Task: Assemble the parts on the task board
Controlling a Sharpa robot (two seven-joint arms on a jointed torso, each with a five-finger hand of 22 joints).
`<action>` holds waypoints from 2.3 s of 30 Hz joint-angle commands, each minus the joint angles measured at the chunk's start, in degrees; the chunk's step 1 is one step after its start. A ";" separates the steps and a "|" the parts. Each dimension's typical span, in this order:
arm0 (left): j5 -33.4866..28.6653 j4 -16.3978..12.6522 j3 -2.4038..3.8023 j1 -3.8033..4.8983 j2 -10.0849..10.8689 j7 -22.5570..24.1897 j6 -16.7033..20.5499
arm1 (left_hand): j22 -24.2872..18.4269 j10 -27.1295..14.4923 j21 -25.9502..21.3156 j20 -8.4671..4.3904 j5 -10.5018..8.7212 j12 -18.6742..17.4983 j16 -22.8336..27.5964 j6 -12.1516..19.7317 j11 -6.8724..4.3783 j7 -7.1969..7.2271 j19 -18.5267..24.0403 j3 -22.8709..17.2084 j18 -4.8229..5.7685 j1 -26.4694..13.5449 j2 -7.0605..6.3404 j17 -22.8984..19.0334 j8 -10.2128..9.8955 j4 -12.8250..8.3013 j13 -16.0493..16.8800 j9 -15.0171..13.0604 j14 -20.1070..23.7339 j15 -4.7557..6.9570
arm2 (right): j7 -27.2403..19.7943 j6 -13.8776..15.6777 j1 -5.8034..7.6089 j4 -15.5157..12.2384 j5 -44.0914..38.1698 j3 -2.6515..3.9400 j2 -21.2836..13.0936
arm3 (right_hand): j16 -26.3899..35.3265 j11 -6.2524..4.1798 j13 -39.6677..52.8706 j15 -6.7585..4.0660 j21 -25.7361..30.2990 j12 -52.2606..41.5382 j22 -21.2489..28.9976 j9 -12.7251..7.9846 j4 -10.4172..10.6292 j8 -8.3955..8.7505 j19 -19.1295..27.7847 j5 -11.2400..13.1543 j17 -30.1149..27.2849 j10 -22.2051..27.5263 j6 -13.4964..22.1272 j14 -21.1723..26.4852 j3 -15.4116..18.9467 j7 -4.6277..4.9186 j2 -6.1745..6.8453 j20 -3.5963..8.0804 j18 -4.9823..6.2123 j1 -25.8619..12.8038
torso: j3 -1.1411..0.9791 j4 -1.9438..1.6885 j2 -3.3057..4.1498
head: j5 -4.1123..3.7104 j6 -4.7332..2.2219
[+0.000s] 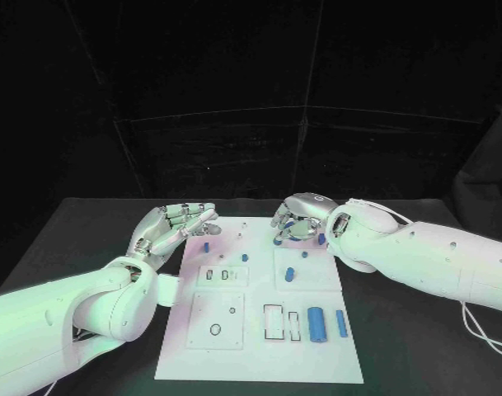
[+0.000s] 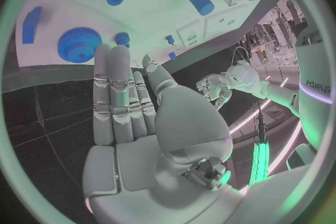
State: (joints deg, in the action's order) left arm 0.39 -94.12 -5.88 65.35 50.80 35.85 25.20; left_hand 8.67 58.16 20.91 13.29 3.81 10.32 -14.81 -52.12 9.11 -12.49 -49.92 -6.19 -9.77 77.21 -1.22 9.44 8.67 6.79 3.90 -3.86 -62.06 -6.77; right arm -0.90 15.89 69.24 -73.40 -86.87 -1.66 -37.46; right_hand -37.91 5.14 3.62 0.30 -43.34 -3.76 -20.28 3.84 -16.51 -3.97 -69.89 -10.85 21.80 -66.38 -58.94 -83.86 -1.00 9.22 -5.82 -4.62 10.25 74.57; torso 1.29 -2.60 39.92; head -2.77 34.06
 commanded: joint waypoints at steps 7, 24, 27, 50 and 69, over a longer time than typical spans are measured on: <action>0.70 -0.80 0.07 0.15 0.06 -0.51 -1.54 | -0.35 -0.57 -0.52 0.02 -0.27 -1.18 0.87 0.30 0.76 -0.59 -0.57 0.30 -0.72 -0.50 0.33 0.38 -1.07 -0.82 -0.15 0.16 -0.48 -0.14 | 4.33 -6.74 0.48 0.47 -10.00 0.10 1.01 | -9.90 0.39 0.02 0.08 -4.73 0.09 -3.10 -0.10 0.21 0.32 1.86 0.40 9.15 2.23 1.67 -1.56 -0.31 -0.12 1.77 -0.56 0.17 -0.42 | 0.17 -0.34 1.44 | -0.12 -0.29; 0.69 -0.37 0.08 0.22 0.11 -0.81 -1.98 | -0.41 -0.71 -0.57 0.04 -0.27 -1.30 0.99 0.37 0.80 -0.61 -0.59 0.35 -0.72 -0.56 0.36 0.44 -1.20 -0.91 -0.17 0.16 -0.50 -0.18 | 4.70 -6.39 0.55 0.17 -11.86 0.11 1.40 | -20.14 0.22 -0.02 0.07 -14.24 -0.04 -13.13 -0.03 0.27 0.14 1.36 2.38 19.37 1.16 0.68 -1.01 -3.75 -0.08 -0.20 -0.78 -0.75 -0.09 | 0.01 -0.37 1.88 | -0.08 -0.16; 0.69 -0.33 0.08 0.22 0.09 -0.91 -2.03 | -0.41 -0.71 -0.57 0.04 -0.27 -1.30 0.99 0.37 0.80 -0.61 -0.59 0.35 -0.72 -0.56 0.36 0.44 -1.20 -0.91 -0.17 0.16 -0.50 -0.18 | 4.70 -6.58 0.55 0.44 -11.75 0.11 1.62 | -21.04 0.16 -0.03 0.02 -15.23 -0.02 -14.06 -0.05 0.32 0.20 1.55 3.80 20.09 0.84 0.57 -0.79 -5.18 -0.18 -1.00 -0.79 -0.82 -0.23 | 0.01 -0.39 1.99 | 0.00 -0.31; 0.69 -0.12 0.08 0.38 0.06 -1.43 -2.44 | -0.52 -0.79 -0.65 0.06 -0.37 -1.44 1.20 0.35 0.80 -0.61 -0.67 0.21 -0.74 -0.35 0.69 0.58 -1.35 -1.24 -0.17 0.12 -0.60 -0.18 | 4.22 4.73 0.54 0.22 -10.45 0.13 2.56 | -30.73 -0.64 0.12 -0.79 -25.80 0.17 -27.15 0.23 0.46 -0.08 -0.83 6.13 29.69 -4.12 -4.29 -0.84 -18.79 -0.48 0.47 -0.79 -2.49 -0.19 | -0.06 -0.43 2.32 | 0.06 -0.16; 0.69 -0.13 0.08 0.80 0.01 -1.58 -2.55 | -0.83 -1.21 -0.99 0.20 -0.43 -1.84 1.96 0.47 1.03 -0.83 -0.51 0.36 -0.68 -0.46 0.85 0.70 -1.74 -1.69 -0.19 0.10 -0.20 -0.40 | 3.39 6.78 0.69 7.40 -8.36 1.70 9.67 | -31.93 -0.26 0.05 -0.45 -27.04 0.25 -28.34 0.11 1.44 0.27 -0.49 5.21 30.45 -3.12 -3.79 -0.74 -22.26 -0.12 2.74 -1.15 -2.59 -1.83 | -0.04 -0.38 2.66 | 0.32 -0.25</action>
State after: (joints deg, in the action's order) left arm 0.70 -94.14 -5.86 66.03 50.84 34.11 23.39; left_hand 7.88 57.22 20.19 13.31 3.55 8.85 -13.02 -51.60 10.04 -13.00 -50.31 -5.80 -9.73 76.80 -0.80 10.05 7.29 5.43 3.76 -3.76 -62.26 -6.97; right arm 3.15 22.19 69.71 -66.33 -95.72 -0.03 -28.00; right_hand -69.54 4.91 3.73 -0.33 -70.27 -3.86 -48.60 4.04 -15.04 -3.92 -70.66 -5.48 52.22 -69.87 -62.84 -84.04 -23.11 8.88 -3.46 -5.64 8.44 72.68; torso 1.26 -3.13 42.46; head -2.43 33.80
